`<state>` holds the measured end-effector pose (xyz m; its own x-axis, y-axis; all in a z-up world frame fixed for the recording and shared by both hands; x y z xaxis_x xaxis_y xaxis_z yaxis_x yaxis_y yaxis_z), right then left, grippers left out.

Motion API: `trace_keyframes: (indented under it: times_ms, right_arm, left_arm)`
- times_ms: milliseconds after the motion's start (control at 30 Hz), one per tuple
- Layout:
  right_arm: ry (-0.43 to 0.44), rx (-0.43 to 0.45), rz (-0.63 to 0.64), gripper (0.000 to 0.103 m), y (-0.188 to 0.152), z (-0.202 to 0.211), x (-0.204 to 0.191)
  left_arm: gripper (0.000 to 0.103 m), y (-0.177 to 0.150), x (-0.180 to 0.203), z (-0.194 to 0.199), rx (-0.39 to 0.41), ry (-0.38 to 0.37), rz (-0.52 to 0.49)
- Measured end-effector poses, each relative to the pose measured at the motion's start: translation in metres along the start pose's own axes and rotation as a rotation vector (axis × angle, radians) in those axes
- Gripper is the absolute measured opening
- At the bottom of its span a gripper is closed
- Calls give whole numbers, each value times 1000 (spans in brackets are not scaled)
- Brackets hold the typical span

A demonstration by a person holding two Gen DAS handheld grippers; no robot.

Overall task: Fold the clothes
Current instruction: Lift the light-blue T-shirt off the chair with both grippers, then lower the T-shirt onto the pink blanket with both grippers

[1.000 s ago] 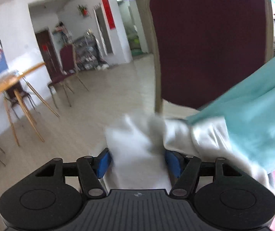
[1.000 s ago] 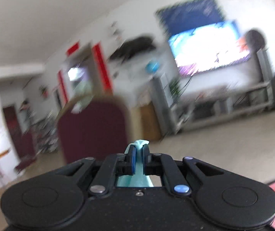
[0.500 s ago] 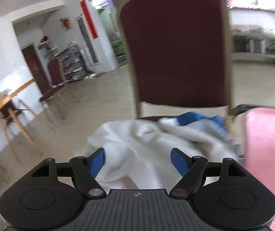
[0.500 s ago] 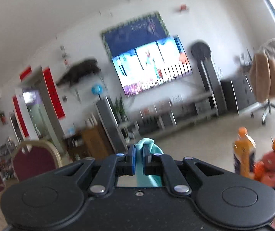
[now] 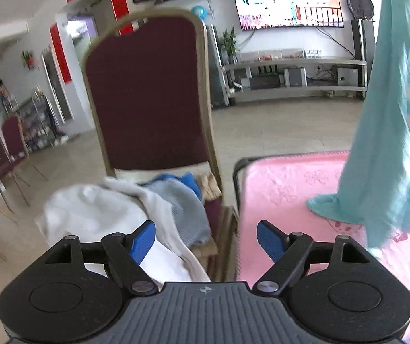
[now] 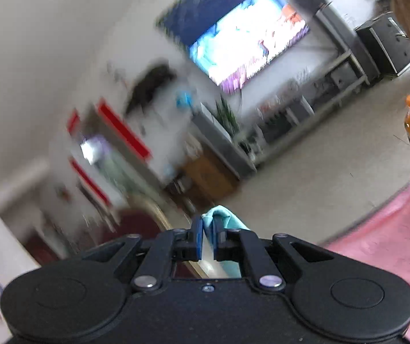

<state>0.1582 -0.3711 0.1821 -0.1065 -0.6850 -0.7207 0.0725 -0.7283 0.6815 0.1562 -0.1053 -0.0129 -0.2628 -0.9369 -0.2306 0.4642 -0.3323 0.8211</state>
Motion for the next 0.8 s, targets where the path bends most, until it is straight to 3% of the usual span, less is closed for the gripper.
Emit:
trace_keyframes:
  times_ms: [100,200,367,533,633,800]
  right_arm:
    - [-38,102,-58,7,29,28,26]
    - [-114,110,-57,7,32,54,83]
    - [-310,-75,-57,7,-27,79,224]
    - [-523,-350,-152,7,-115,91,373]
    - [-563,-390,-195,7,-144,104,418]
    - [-498,-410,-265,10,-149,101,433]
  left_arm:
    - [80,4,-3,12,24,-4,4]
    - [81,-3,3,16,19,-32,6]
    - [81,-51,40,2,-96,-161,50]
    - [73,-110,96,-40,-325,-266,143]
    - [71,-113,122,-55,-374,-306,203]
    - [61,-83,154,-80,-364,-382,373]
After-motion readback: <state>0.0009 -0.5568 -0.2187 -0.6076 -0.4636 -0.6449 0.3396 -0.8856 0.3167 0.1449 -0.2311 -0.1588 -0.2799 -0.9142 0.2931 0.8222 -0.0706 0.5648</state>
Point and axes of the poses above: each gripper's, at about its wrist camera, not at the fingertips, and z roughly against the way its jaws point, x to its right, y to its top, the point moved 7 cm from there along -z, roughly the way its jaws point
